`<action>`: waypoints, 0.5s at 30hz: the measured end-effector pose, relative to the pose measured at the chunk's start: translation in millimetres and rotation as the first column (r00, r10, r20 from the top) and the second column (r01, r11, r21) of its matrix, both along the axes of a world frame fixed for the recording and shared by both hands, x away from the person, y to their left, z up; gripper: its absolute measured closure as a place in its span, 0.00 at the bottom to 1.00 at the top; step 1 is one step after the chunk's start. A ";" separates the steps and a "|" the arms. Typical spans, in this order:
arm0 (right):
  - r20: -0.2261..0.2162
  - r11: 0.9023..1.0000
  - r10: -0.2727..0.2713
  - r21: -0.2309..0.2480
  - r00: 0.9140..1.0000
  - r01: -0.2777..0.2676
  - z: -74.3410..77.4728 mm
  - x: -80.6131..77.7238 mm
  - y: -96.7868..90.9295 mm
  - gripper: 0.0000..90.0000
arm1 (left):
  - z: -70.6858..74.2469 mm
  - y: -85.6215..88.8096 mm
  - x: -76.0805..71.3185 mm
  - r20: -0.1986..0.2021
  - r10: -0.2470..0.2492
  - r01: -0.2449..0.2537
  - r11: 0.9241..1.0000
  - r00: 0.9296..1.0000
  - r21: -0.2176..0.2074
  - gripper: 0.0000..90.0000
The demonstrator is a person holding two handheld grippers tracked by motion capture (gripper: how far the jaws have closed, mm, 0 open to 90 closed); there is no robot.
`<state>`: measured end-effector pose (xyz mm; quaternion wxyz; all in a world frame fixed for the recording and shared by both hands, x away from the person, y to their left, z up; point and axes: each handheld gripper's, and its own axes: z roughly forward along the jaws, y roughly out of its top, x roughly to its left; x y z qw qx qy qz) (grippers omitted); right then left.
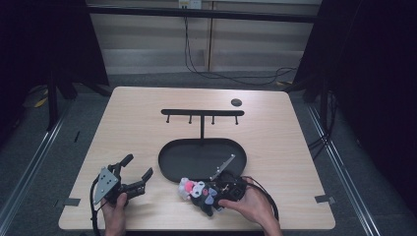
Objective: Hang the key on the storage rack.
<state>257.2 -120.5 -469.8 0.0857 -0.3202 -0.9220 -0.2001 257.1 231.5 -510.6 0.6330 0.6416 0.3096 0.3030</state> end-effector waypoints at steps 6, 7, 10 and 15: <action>0.000 0.996 0.060 -0.068 0.998 -0.060 3.7 7.8 8.5 0.81 | -0.1 -0.1 -0.1 0.001 -0.001 0.001 1.000 1.000 -0.002 0.17; 0.000 0.994 0.070 -0.086 0.998 -0.069 4.0 9.2 11.7 0.81 | 0.0 0.5 0.0 0.002 -0.002 0.002 1.000 1.000 0.006 0.17; -0.022 0.990 0.093 -0.107 0.995 -0.094 2.8 12.5 16.1 0.82 | -0.1 0.3 -0.1 0.002 -0.004 0.004 1.000 1.000 0.002 0.17; -0.027 0.979 0.120 -0.162 0.992 -0.123 2.6 14.8 22.1 0.90 | 0.0 0.6 -0.2 0.002 -0.005 0.005 1.000 1.000 0.005 0.17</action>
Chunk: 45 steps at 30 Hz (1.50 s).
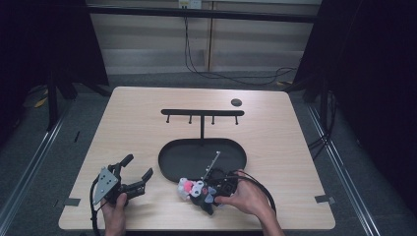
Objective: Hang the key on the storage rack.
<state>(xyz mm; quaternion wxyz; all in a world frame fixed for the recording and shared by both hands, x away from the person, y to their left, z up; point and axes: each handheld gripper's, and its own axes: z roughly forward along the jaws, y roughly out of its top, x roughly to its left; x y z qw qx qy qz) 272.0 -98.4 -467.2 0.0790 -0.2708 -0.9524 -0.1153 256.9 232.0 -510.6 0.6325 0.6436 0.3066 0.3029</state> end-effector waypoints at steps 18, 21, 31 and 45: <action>-0.089 0.982 0.055 -0.173 0.995 -0.070 -0.5 16.3 29.9 0.96 | -0.2 -0.5 -0.7 -0.004 0.006 -0.006 1.000 1.000 -0.008 0.17; -0.114 0.980 0.059 -0.180 0.992 -0.079 -0.8 19.8 31.4 0.96 | -0.2 -0.5 -0.7 -0.004 0.005 -0.005 1.000 1.000 -0.009 0.17; -0.089 0.977 0.074 -0.191 0.993 -0.090 3.5 20.6 34.8 0.97 | -0.2 -0.8 -0.7 -0.005 0.005 -0.005 1.000 1.000 -0.012 0.17; -0.076 0.988 0.089 -0.122 0.993 -0.098 47.1 21.9 32.6 0.97 | -0.2 -0.8 -0.6 -0.005 0.005 -0.005 1.000 1.000 -0.012 0.17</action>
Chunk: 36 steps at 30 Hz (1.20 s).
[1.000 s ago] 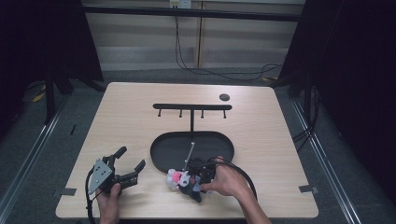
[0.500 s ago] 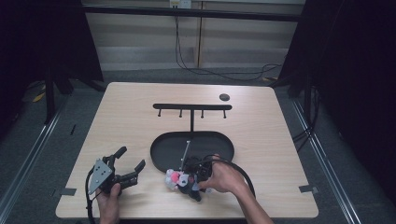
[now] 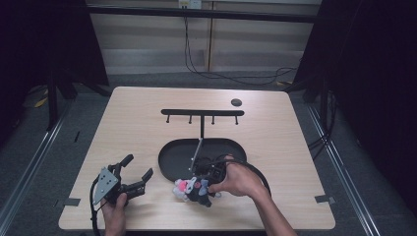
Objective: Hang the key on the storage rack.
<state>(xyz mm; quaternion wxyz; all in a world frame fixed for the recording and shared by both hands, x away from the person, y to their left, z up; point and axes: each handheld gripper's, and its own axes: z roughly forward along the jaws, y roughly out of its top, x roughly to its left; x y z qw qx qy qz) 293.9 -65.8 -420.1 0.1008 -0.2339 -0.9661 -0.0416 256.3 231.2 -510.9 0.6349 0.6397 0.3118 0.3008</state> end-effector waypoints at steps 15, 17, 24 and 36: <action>0.048 0.999 0.048 0.009 0.998 -0.049 48.7 11.9 0.1 0.97 | 0.0 0.2 0.0 0.000 0.000 0.000 1.000 1.000 0.002 0.17; 0.047 0.999 0.034 -0.005 0.998 -0.034 56.7 14.6 1.5 0.97 | 0.0 0.1 0.0 0.000 0.000 0.000 1.000 1.000 0.001 0.17; 0.071 0.999 0.045 -0.014 0.996 -0.044 75.1 25.0 5.7 0.97 | 0.0 0.1 0.0 0.000 0.000 0.000 1.000 1.000 0.001 0.17; 0.059 0.970 0.244 -0.012 0.968 -0.244 90.6 45.2 19.6 0.97 | 0.0 0.1 0.0 0.000 0.000 0.000 1.000 1.000 0.001 0.17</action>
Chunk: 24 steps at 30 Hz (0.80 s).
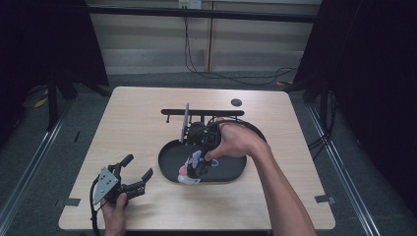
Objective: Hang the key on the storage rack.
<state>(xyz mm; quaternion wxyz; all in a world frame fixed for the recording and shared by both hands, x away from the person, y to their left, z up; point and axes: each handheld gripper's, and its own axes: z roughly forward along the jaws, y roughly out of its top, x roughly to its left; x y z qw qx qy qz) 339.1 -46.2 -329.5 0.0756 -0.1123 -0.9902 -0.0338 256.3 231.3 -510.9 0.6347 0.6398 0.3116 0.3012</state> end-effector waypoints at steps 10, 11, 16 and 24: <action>0.033 1.000 -0.006 -0.016 0.999 0.006 12.2 18.1 5.6 0.97 | 0.0 0.3 0.0 0.000 0.000 0.000 1.000 1.000 0.003 0.17; 0.049 1.000 -0.016 -0.006 0.999 0.016 13.9 21.0 5.0 0.97 | 0.0 0.2 0.0 0.000 0.000 0.000 1.000 1.000 0.003 0.17; 0.065 0.999 -0.042 0.018 0.997 0.041 22.7 33.5 -1.0 0.97 | 0.1 0.5 0.0 0.000 -0.001 0.001 1.000 1.000 0.007 0.17; 0.059 0.998 -0.062 0.007 0.996 0.062 35.7 47.3 0.4 0.97 | 0.0 -0.1 0.0 0.000 0.001 -0.001 1.000 1.000 -0.001 0.17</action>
